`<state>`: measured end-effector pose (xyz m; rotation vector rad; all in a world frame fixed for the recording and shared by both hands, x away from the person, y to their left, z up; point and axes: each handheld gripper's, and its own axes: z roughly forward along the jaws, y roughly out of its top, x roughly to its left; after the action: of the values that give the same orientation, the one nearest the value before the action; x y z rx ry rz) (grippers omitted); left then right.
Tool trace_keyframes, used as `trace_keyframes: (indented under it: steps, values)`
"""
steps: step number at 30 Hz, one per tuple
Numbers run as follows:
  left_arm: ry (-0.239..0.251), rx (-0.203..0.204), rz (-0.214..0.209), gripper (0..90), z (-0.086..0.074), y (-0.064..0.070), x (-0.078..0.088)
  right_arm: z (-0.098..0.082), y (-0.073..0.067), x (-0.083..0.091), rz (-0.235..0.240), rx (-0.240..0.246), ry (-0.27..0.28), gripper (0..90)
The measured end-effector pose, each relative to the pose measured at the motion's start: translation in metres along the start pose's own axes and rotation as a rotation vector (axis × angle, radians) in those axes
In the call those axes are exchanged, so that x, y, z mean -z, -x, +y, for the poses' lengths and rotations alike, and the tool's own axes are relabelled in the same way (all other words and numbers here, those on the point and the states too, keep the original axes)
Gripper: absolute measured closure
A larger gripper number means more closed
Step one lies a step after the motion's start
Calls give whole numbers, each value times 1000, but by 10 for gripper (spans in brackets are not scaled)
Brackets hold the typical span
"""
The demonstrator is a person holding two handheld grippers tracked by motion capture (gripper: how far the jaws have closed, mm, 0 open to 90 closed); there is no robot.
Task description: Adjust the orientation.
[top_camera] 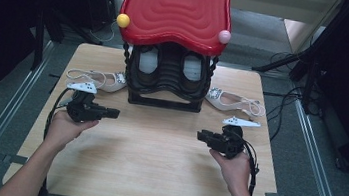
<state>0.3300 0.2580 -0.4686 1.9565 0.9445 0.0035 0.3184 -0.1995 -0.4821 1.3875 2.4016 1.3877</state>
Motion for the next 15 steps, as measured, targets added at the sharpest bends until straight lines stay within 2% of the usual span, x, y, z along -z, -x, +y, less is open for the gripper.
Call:
trace_keyframes:
  steps: [4, 8, 9, 10, 12, 15]
  values:
    - [28, 28, 12, 900, 3, -15, 6, -1, 0, -1, 19, -26, 9, 745]
    - [15, 39, 42, 900, 4, -29, 2, 0, 1, 0, 29, -30, 21, 701]
    - [26, 46, 46, 900, 4, -32, 1, 0, 1, 0, 32, -33, 23, 699]
    - [29, 59, 36, 900, 5, -36, 0, -1, 1, 1, 37, -26, 29, 691]
    - [12, 48, 60, 900, 7, -43, -2, -1, 0, 0, 46, -19, 14, 676]
    - [23, 64, 87, 900, 10, -53, -4, -2, 1, -1, 64, -27, 16, 674]
